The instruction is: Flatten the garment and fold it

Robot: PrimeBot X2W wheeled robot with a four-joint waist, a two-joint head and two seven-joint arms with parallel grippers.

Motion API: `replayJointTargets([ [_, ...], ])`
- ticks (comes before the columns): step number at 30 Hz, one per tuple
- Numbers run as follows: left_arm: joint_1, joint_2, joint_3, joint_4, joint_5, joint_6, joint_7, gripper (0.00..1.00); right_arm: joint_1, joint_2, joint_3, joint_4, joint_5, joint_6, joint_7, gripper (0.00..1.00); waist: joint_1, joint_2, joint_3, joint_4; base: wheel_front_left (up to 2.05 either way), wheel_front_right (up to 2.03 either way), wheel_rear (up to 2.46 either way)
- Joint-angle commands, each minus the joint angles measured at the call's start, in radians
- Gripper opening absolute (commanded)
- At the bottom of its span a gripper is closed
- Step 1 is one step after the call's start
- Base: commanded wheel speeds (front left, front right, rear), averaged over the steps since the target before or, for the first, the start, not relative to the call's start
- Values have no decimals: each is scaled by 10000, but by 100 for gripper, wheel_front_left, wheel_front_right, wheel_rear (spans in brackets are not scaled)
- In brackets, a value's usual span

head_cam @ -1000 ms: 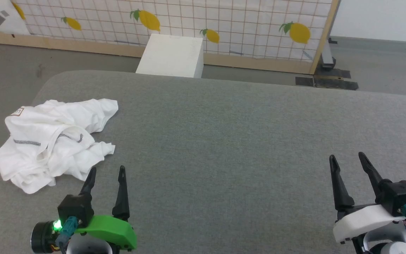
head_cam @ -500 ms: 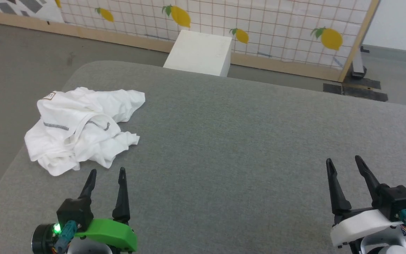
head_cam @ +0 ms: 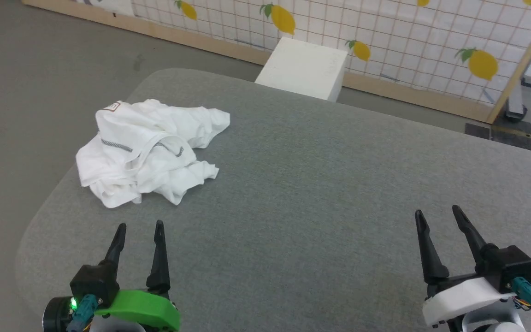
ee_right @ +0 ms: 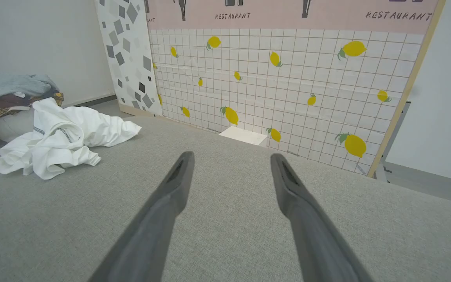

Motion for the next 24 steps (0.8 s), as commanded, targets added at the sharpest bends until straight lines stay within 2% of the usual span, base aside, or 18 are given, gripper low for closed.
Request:
replayJointTargets([
  [1,142,-36,-33,-31,-73,84,-100,100,54,12,51,52,73,-12,-105,100,0,0,6,311,0,0,0],
  [24,476,-47,-59,47,-293,128,-569,100,133,16,347,371,249,-16,-576,100,0,0,-100,1840,0,0,0],
])
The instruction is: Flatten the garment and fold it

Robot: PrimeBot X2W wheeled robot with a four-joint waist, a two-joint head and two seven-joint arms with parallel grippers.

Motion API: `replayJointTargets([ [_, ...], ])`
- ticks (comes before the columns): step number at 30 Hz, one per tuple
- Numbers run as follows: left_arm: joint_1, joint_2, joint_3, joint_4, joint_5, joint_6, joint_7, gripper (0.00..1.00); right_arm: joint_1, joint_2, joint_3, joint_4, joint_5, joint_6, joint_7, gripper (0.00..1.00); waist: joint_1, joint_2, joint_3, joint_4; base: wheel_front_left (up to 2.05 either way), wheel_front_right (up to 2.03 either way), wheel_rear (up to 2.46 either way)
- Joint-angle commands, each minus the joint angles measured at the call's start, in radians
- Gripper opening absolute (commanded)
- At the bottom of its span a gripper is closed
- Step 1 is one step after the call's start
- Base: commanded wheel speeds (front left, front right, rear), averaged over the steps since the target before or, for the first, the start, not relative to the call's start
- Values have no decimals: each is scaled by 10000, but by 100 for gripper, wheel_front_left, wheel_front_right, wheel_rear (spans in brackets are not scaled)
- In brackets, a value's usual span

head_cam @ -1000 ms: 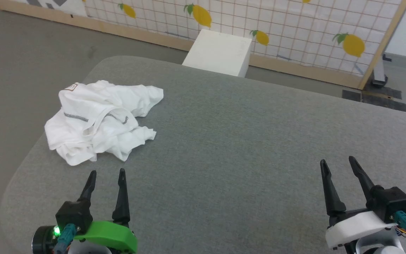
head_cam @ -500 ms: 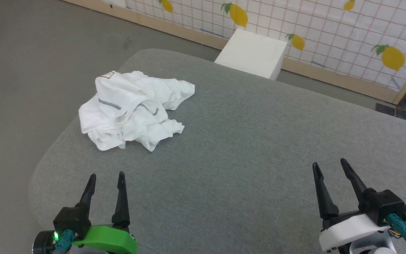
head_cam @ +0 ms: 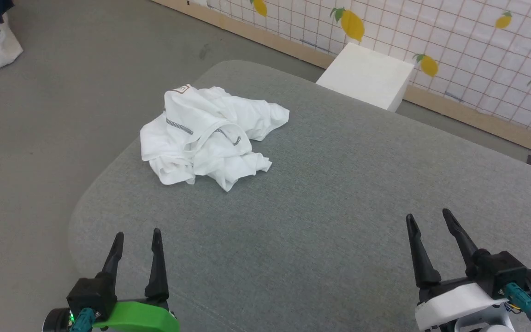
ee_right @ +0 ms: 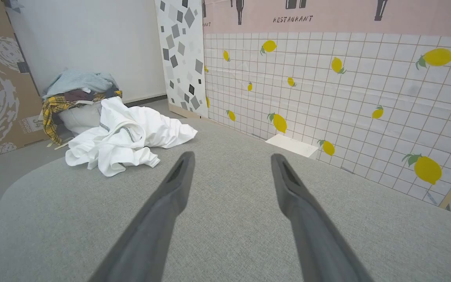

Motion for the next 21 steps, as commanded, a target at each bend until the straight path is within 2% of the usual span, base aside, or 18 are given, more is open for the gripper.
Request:
replayJointTargets([
  [1,156,-47,-46,15,-131,57,-103,100,123,11,24,55,87,-16,-126,100,0,0,-2,141,0,0,0],
  [21,287,-57,-140,51,-434,67,-512,100,138,15,-52,327,206,-19,-502,100,0,0,-23,1071,0,0,0],
])
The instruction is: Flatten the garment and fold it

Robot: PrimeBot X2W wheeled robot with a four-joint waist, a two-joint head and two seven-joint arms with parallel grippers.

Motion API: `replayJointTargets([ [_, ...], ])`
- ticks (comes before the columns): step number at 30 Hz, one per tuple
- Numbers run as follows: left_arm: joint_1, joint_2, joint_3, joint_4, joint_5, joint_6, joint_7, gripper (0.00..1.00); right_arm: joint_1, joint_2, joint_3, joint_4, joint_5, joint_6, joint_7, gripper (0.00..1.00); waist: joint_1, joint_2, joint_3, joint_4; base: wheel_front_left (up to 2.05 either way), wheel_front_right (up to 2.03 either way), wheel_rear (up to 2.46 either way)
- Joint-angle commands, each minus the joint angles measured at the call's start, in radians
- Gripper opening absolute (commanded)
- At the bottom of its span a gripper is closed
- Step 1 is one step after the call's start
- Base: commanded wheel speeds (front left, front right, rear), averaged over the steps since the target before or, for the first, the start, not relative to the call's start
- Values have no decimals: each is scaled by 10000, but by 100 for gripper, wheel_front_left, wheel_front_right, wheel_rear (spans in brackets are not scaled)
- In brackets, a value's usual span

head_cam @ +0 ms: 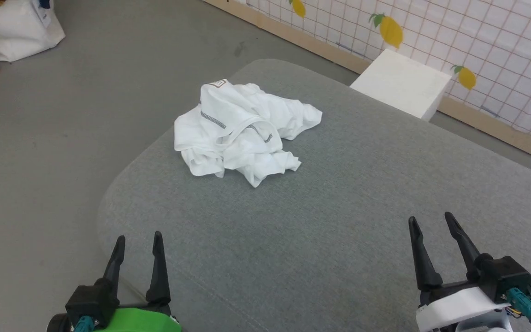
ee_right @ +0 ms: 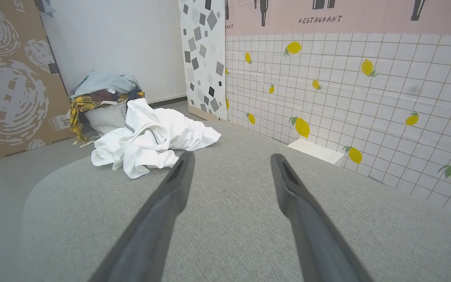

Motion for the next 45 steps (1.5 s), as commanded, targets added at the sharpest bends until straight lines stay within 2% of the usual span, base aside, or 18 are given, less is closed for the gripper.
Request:
replayJointTargets([
  [1,133,-57,5,42,-59,57,-103,100,96,9,3,61,63,-19,-110,100,0,0,19,112,0,0,0],
  [12,135,-57,9,78,-109,44,-103,100,95,9,-20,44,11,-19,-87,100,0,0,8,25,0,0,0],
  [15,-12,-57,-139,110,-274,-198,-103,100,89,9,-116,-60,-19,-19,-37,100,0,0,29,-6,0,0,0],
  [16,-324,-25,-274,101,-620,-458,-23,100,102,9,-188,-191,-64,-19,29,100,0,0,74,-14,0,0,0],
  [21,-1851,833,-509,-727,-335,-841,878,100,17,9,-192,-717,-308,-19,355,100,0,0,405,-251,0,0,0],
  [23,-2678,1045,-468,-1080,-641,-979,1335,100,-108,9,-140,-1072,-475,-19,594,100,0,0,693,-406,0,0,0],
  [25,-3439,1537,-471,-1209,-561,-1067,1850,100,-245,9,-63,-1424,-666,-19,824,100,0,0,987,-559,0,0,0],
  [28,-4614,1965,-330,-1073,-808,-1138,2564,100,-492,9,64,-1981,-990,-19,1165,100,0,0,1561,-787,0,0,0],
  [35,-7528,2841,-26,451,-1395,-1239,3653,100,-1174,9,568,-3393,-1831,-19,2124,100,0,0,3386,-1265,0,0,0],
  [40,-8915,3380,-253,1668,-1719,-1298,3828,100,-1562,-183,883,-4189,-2107,-19,2631,100,0,0,4451,-1592,0,0,0],
  [45,-9735,3832,-938,2764,-1809,-1322,4000,100,-1908,-439,1041,-4859,-2107,-19,3010,100,0,0,5283,-1964,0,0,0],
])
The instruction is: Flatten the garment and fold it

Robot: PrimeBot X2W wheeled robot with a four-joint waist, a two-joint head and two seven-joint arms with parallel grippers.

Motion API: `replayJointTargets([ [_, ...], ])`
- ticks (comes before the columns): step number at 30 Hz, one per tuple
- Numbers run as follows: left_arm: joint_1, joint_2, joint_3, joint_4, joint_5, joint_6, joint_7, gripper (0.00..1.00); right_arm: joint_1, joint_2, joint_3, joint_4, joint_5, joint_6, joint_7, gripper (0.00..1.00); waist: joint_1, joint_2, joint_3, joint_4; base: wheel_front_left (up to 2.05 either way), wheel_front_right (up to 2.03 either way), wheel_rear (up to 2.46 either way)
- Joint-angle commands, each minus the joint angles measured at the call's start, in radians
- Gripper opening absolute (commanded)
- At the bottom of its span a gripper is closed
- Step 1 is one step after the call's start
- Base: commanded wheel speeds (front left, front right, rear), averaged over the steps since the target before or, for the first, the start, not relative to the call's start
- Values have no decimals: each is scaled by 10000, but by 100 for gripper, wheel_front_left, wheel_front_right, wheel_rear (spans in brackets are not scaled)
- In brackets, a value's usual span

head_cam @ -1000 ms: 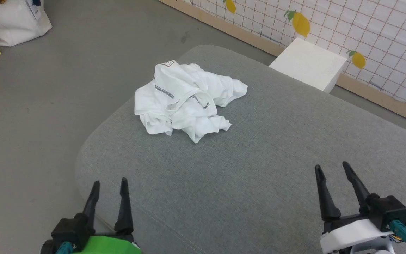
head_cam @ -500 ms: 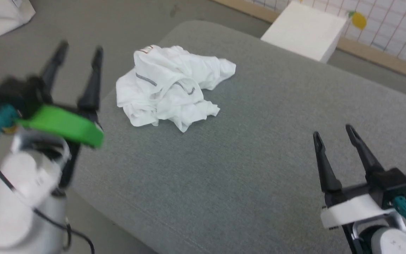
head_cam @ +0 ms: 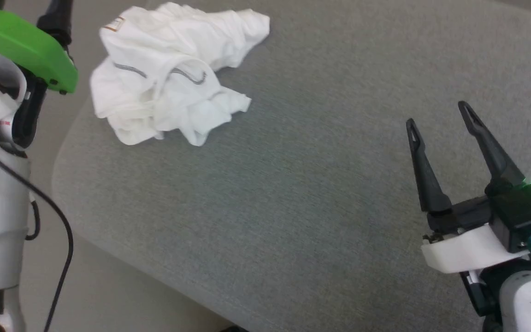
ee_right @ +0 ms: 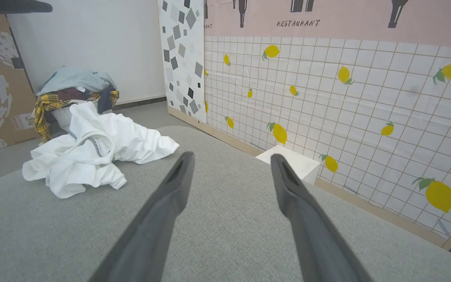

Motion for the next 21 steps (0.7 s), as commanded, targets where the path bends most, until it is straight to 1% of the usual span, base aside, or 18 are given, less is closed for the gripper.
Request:
replayJointTargets([
  [1,-220,252,-362,176,73,-66,90,100,-226,-98,40,-171,-22,-17,82,100,-2,0,1277,-761,0,0,0],
  [2,-324,414,-674,338,24,-67,176,100,-292,-137,55,-299,-21,-17,153,100,-2,0,1446,-842,0,0,0],
  [7,-759,851,-1306,1149,-245,-70,387,100,-566,-330,77,-796,-56,-17,411,100,-2,0,2158,-1163,0,0,0],
  [12,-942,1310,-2259,1973,-359,-71,766,100,-749,-419,18,-1110,-71,-17,557,100,-2,0,2756,-1444,0,0,0],
  [15,-957,1488,-2850,2324,-635,-71,919,100,-796,-427,16,-1178,-54,-17,590,100,-2,0,2993,-1564,0,0,0],
  [20,-952,2008,-3895,2890,-926,-72,1238,100,-862,-396,-16,-1165,-23,-17,528,100,-2,0,3182,-1759,0,0,0],
  [21,-954,2079,-4037,3050,-968,-72,1207,0,-879,-381,-24,-1154,-17,-17,506,100,-2,0,3194,-1793,0,0,0],
])
